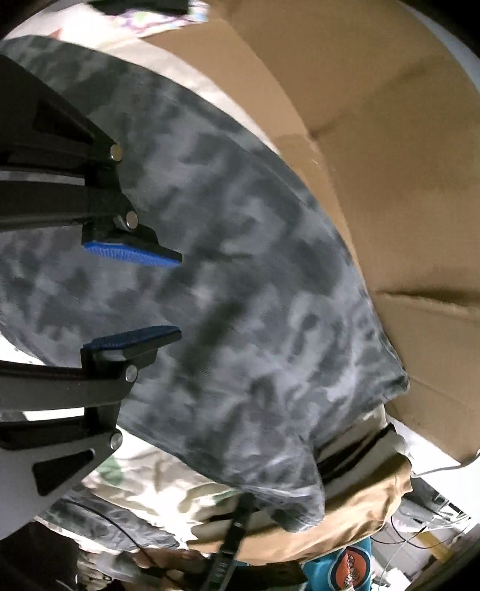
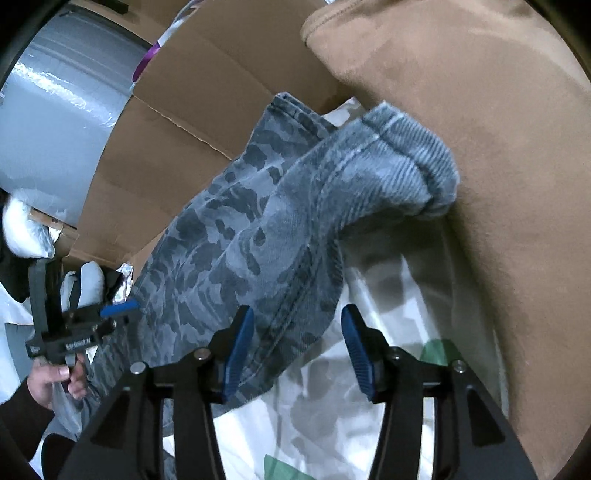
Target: Fold clothes
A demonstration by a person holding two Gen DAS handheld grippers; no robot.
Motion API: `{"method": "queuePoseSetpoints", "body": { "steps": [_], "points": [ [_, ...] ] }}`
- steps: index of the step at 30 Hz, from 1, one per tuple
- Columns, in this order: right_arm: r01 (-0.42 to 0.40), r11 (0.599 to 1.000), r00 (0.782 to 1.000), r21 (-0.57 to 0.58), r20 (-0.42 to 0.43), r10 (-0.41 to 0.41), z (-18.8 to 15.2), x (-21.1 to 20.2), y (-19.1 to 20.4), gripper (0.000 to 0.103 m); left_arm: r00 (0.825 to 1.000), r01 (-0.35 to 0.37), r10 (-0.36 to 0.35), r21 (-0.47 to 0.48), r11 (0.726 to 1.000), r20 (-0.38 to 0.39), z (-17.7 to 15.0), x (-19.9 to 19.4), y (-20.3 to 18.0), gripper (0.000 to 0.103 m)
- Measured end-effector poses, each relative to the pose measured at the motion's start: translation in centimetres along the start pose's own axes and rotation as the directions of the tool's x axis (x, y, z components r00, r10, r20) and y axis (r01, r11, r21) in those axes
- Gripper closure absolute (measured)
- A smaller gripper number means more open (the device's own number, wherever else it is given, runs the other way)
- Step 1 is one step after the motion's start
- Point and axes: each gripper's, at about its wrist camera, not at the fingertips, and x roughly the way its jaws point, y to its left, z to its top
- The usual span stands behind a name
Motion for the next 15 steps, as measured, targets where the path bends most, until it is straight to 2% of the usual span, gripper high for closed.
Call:
{"method": "queuePoseSetpoints", "body": {
  "steps": [1,3,6,11,15],
  "points": [
    [-0.004,1.000,1.000,0.004,-0.001,0.004,0.0,0.0,-0.2,0.079,1.000,0.007,-0.007,0.011,1.000,-0.001,0.5,0.4,-0.4,0.070],
    [-0.001,1.000,1.000,0.003,-0.011,0.001,-0.1,0.1,-0.4,0.100,1.000,0.013,-0.013,0.034,0.999,-0.003,1.4,1.3,-2.0,0.070],
    [0.008,1.000,1.000,0.003,0.000,-0.008,-0.4,-0.6,-0.9,0.101,1.000,0.022,-0.022,0.061,0.998,-0.009,1.7,2.5,-4.0,0.070],
    [0.030,1.000,0.999,0.007,-0.011,-0.030,-0.9,-1.3,-1.2,0.101,0.999,0.015,-0.013,0.049,0.999,-0.046,0.3,3.2,-3.5,0.070],
    [0.053,0.998,0.997,0.046,-0.054,-0.051,-1.7,-0.9,-1.9,0.101,0.997,0.009,-0.006,0.040,0.999,-0.076,-0.8,3.8,-3.2,0.070]
  ]
}}
